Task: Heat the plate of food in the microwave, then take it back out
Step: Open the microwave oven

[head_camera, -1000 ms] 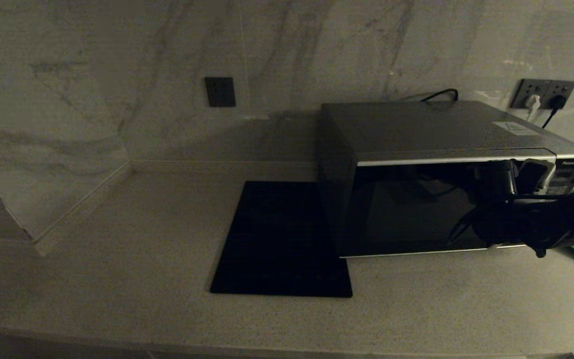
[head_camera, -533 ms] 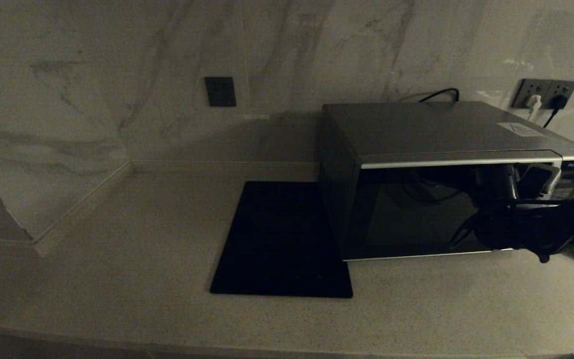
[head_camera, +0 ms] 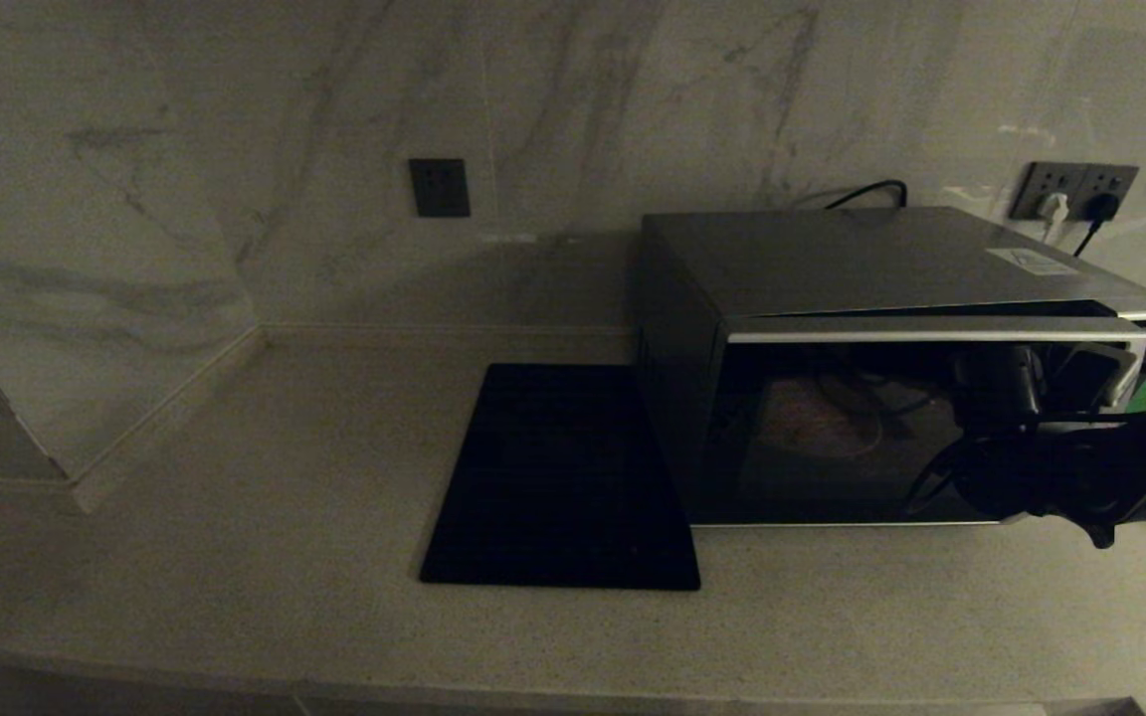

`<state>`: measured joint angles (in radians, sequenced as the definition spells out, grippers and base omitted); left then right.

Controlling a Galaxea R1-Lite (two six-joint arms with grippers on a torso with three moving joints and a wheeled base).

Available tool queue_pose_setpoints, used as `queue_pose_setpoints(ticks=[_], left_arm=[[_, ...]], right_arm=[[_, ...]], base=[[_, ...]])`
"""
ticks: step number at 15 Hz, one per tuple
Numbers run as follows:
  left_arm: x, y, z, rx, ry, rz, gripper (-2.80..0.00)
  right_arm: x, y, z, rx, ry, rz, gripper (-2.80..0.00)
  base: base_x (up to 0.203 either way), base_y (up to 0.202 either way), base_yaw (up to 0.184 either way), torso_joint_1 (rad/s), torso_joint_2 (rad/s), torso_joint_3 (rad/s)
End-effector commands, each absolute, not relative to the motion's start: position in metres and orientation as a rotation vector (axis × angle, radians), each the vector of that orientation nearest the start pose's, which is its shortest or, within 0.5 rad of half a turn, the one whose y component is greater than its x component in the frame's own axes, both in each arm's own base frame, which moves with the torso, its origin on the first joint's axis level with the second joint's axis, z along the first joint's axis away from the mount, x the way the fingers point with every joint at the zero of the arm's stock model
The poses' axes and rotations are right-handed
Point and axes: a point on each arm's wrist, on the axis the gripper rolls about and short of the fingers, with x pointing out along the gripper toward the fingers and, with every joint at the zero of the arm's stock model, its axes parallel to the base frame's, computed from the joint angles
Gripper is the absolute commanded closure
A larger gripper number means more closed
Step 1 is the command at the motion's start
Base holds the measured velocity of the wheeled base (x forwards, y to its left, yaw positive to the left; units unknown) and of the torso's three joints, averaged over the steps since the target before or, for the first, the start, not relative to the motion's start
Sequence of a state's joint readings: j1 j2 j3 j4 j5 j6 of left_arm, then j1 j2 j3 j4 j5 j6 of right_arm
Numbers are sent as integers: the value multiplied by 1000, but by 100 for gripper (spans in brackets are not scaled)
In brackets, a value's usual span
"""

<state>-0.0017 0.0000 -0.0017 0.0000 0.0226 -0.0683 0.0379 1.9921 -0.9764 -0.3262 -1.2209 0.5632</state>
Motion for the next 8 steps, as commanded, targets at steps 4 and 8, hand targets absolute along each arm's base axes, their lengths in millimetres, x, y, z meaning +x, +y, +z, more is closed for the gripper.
queue_pose_setpoints(ticks=[4,8], left_arm=[[-23,1,76,-69,-2,23,0],[-23,1,76,-69,-2,23,0]], right_arm=[[332,8,111,95,292,-1112,0],[316,12,118,105,289,-1087,0]], base=[[0,0,0,0,0,0],[0,0,0,0,0,0]])
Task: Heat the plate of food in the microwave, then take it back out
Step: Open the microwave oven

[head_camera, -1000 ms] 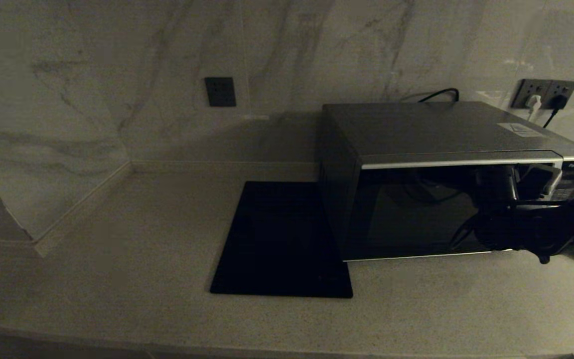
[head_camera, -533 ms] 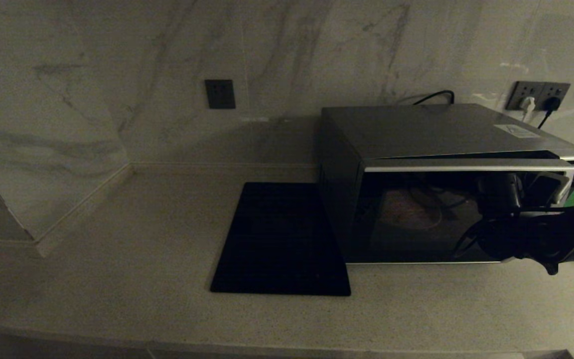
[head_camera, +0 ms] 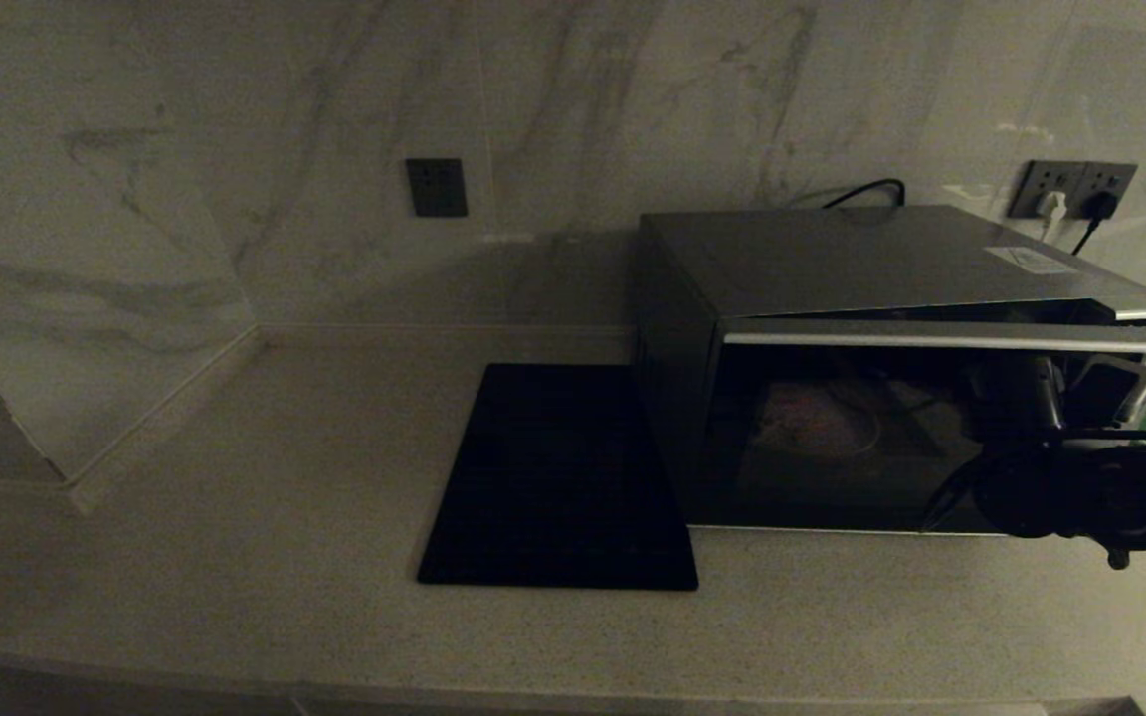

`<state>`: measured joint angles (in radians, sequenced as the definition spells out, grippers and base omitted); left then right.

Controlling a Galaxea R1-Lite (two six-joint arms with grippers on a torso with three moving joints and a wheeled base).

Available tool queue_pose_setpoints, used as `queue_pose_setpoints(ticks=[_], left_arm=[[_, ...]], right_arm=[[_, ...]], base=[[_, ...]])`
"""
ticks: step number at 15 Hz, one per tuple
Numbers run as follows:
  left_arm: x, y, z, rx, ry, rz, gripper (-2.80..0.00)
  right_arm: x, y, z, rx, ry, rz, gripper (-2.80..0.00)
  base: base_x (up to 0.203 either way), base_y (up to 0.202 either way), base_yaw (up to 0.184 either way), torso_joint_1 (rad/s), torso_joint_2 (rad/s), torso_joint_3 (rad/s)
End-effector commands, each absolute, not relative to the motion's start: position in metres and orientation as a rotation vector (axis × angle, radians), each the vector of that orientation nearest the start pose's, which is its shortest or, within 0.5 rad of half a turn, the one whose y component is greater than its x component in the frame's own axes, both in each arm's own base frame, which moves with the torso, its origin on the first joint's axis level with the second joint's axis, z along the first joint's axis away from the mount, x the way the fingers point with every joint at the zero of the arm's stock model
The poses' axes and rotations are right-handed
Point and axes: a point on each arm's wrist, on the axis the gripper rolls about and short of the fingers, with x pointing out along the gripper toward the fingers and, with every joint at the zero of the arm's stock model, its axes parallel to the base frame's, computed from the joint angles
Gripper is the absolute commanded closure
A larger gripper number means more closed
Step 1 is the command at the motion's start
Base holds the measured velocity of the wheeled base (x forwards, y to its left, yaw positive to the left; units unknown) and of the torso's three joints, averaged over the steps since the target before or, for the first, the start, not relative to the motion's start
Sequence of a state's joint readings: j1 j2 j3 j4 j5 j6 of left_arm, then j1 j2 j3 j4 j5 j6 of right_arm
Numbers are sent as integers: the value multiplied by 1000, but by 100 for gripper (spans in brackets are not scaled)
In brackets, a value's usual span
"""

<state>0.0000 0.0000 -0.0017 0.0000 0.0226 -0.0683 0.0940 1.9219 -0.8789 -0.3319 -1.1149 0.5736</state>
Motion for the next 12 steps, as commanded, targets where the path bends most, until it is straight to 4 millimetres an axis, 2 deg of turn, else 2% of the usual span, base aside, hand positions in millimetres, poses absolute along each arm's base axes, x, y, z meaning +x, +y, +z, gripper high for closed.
queue_pose_setpoints(ticks=[1,5,12], left_arm=[[-23,1,76,-69,-2,23,0],[-23,1,76,-69,-2,23,0],[-23,1,76,-69,-2,23,0]], right_arm=[[309,12,120,106,289,-1084,0],[283,10,127,115,297,-1065,0],[249,8,130,117,307,-1050,0]], base=[[0,0,0,0,0,0],[0,0,0,0,0,0],[0,0,0,0,0,0]])
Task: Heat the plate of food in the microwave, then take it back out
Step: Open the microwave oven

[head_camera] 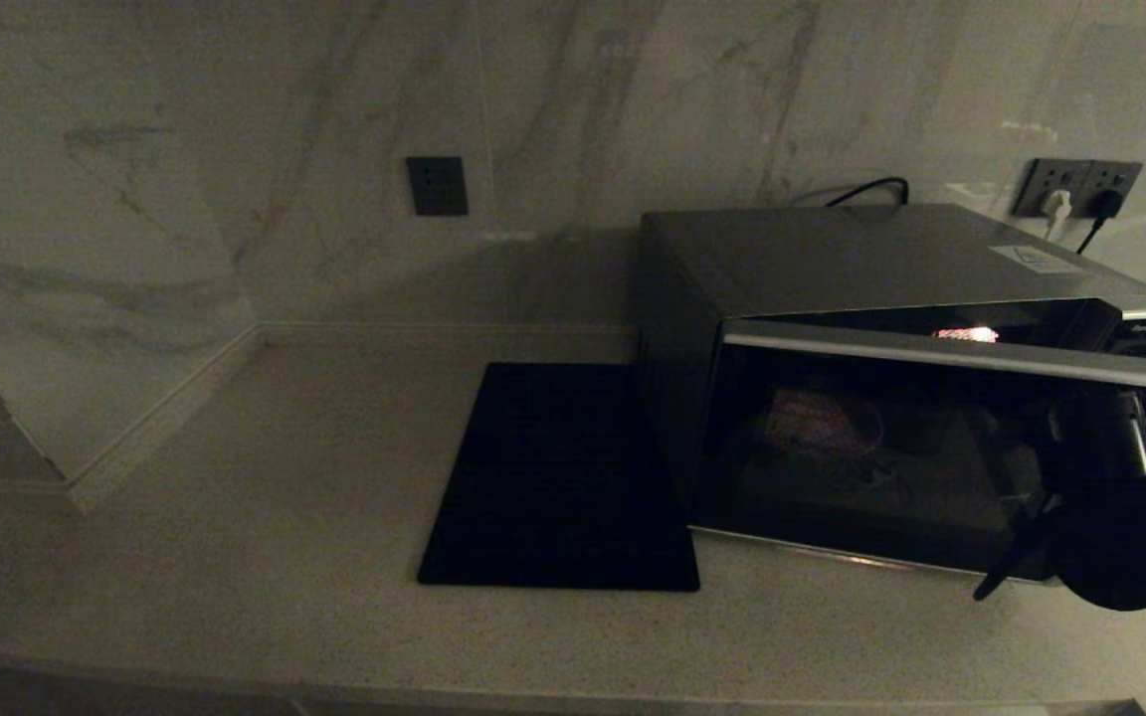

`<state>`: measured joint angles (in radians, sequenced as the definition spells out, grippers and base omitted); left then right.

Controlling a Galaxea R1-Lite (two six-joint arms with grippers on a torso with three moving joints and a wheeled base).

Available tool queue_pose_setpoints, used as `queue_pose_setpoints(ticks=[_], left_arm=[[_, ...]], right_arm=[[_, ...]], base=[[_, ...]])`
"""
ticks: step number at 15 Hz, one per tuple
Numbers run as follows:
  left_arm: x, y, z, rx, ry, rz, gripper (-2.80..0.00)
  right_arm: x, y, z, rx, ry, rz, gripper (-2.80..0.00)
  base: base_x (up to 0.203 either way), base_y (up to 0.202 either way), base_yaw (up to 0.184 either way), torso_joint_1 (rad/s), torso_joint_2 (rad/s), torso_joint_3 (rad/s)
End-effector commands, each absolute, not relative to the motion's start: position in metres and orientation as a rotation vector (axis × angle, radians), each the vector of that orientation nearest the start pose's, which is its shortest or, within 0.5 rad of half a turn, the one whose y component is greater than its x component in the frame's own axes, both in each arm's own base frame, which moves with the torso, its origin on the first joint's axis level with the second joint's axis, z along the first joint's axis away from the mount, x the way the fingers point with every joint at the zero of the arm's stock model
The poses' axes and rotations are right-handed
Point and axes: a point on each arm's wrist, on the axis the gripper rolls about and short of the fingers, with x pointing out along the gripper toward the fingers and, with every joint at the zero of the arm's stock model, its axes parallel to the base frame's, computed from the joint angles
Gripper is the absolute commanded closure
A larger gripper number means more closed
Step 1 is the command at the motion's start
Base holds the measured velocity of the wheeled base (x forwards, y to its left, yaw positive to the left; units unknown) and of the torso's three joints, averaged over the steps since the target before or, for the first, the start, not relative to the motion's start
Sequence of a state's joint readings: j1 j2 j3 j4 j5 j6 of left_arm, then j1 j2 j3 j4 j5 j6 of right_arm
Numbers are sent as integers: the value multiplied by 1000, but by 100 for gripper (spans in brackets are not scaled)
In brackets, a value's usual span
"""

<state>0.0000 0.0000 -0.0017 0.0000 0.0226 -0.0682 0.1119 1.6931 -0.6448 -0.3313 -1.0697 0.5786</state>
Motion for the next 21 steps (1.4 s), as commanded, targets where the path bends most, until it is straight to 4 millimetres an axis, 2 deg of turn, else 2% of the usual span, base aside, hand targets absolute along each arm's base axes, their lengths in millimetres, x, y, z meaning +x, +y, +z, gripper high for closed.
queue_pose_setpoints(ticks=[1,9,10,13,16,21], left_arm=[[-23,1,76,-69,-2,23,0],[-23,1,76,-69,-2,23,0],[-23,1,76,-69,-2,23,0],[-23,1,76,-69,-2,23,0],[-23,1,76,-69,-2,23,0],[-23,1,76,-69,-2,23,0]], right_arm=[[244,8,130,118,309,-1046,0],[220,10,130,115,315,-1017,0],[219,11,131,119,310,-1013,-280],[216,16,132,112,310,-986,-280],[205,30,134,107,303,-912,-280],[171,39,159,149,217,-808,-280]], base=[[0,0,0,0,0,0],[0,0,0,0,0,0],[0,0,0,0,0,0],[0,0,0,0,0,0],[0,0,0,0,0,0],[0,0,0,0,0,0]])
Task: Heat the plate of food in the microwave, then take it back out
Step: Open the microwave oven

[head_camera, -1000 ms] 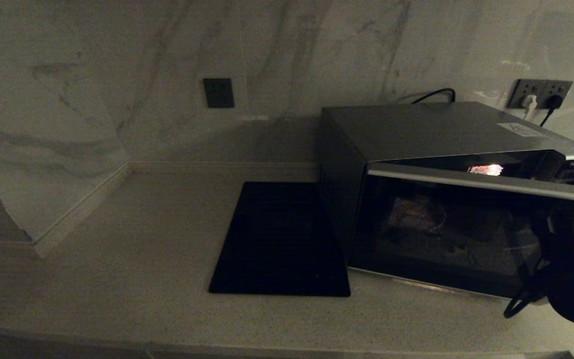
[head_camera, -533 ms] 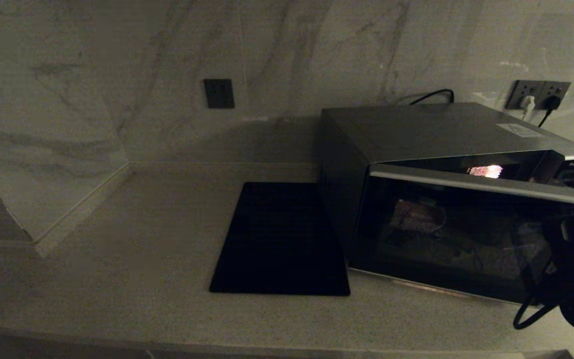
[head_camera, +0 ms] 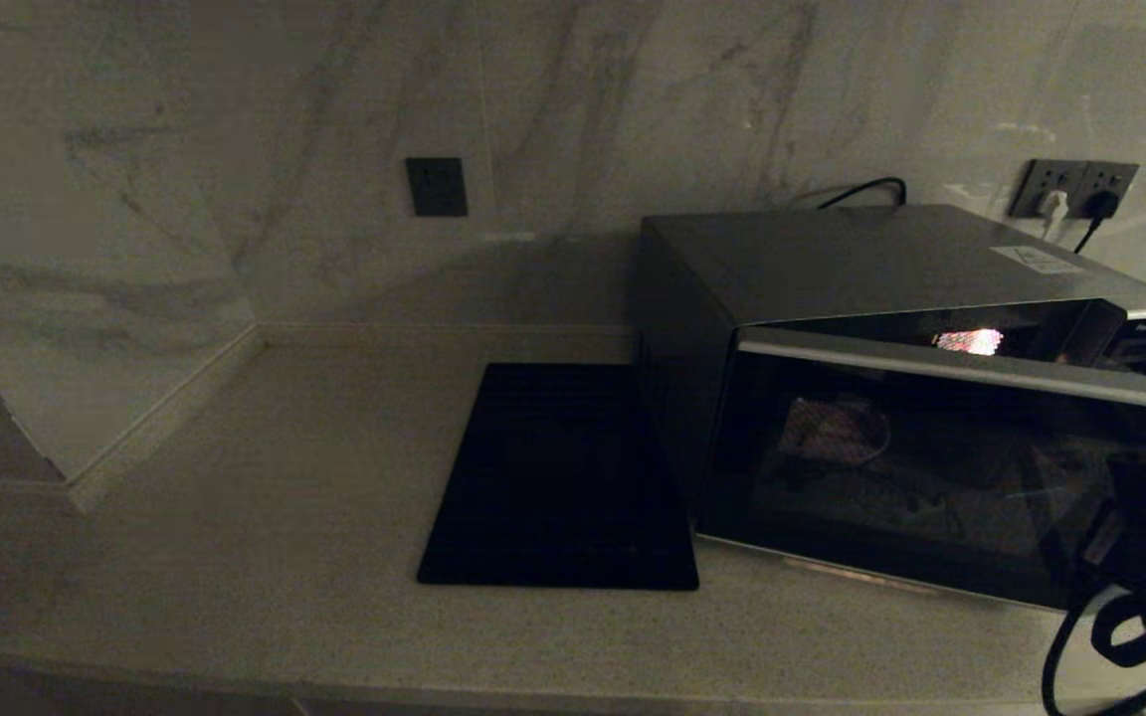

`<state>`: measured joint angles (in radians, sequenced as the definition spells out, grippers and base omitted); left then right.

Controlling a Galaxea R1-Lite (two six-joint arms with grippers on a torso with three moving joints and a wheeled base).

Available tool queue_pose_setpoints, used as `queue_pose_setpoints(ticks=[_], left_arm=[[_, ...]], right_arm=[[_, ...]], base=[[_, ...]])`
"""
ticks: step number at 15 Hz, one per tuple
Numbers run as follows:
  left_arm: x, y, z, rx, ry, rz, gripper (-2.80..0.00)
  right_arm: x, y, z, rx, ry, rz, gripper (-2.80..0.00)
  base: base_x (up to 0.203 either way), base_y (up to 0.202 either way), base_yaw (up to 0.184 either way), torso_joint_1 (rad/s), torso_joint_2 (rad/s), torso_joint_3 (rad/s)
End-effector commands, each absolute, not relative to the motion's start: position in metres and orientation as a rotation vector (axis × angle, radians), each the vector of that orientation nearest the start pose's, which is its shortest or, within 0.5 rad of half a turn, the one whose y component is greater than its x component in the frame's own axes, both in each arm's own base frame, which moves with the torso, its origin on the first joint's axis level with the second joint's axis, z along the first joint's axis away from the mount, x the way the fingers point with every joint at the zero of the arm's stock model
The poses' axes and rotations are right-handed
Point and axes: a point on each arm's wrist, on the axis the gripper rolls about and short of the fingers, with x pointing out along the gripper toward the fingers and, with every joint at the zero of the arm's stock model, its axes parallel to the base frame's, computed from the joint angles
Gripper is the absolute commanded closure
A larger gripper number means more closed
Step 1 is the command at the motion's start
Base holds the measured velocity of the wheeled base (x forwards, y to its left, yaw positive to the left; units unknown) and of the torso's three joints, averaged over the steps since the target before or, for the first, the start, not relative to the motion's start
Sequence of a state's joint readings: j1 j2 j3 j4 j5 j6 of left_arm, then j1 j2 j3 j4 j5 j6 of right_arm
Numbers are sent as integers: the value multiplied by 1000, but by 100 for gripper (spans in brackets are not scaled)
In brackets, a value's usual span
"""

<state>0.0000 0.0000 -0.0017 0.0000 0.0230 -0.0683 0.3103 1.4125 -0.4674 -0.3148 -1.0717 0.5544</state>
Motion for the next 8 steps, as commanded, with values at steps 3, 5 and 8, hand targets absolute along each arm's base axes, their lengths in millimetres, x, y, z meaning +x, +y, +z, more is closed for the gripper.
queue_pose_setpoints(ticks=[3,5,8], left_arm=[[-23,1,76,-69,-2,23,0],[-23,1,76,-69,-2,23,0],[-23,1,76,-69,-2,23,0]], right_arm=[[140,32,186,180,143,-765,-280],[118,24,221,198,56,-732,-280],[102,18,300,239,-71,-705,-280]], base=[[0,0,0,0,0,0],[0,0,0,0,0,0],[0,0,0,0,0,0]])
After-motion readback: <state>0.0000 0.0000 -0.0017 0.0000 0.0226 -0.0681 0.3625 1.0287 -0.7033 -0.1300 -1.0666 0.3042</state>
